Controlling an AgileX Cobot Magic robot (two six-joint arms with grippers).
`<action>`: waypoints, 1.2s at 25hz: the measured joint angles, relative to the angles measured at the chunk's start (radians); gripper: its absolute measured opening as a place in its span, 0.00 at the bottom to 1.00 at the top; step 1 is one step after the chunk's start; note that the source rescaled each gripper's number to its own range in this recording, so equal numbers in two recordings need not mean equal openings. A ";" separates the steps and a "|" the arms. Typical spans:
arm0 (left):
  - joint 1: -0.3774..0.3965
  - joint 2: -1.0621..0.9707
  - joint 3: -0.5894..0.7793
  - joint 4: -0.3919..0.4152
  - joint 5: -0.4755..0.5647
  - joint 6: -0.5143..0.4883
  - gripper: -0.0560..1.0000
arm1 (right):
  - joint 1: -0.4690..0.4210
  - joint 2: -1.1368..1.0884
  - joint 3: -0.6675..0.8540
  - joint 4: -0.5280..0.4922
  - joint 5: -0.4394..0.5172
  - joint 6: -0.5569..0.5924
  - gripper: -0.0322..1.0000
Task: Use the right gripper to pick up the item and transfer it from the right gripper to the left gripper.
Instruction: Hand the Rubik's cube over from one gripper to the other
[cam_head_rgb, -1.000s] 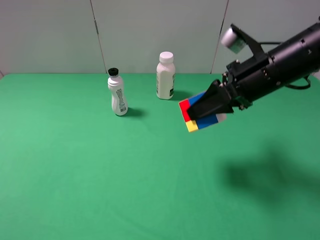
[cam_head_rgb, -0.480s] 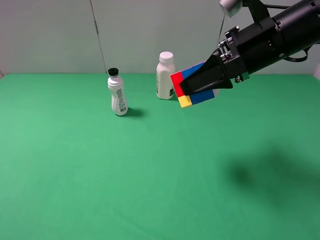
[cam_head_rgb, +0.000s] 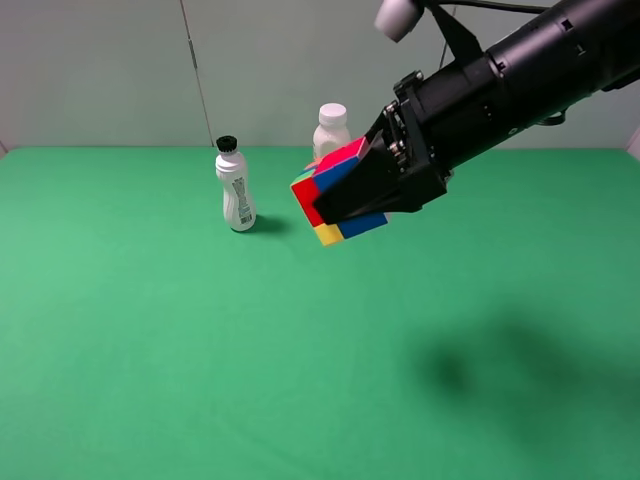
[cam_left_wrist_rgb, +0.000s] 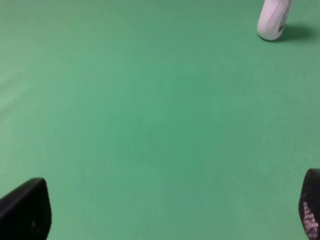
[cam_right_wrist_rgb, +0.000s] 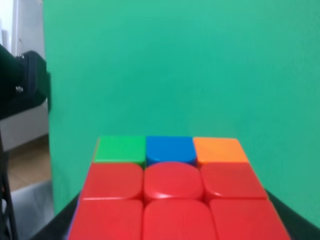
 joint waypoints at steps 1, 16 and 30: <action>0.000 0.000 0.000 -0.005 0.000 0.012 0.97 | 0.003 0.000 0.000 -0.007 -0.003 0.000 0.03; -0.002 0.281 -0.027 -0.286 -0.094 0.500 0.94 | 0.004 0.000 0.000 -0.017 -0.009 0.004 0.03; -0.316 0.684 -0.028 -0.384 -0.388 0.902 0.94 | 0.004 0.000 0.000 -0.014 -0.009 0.048 0.03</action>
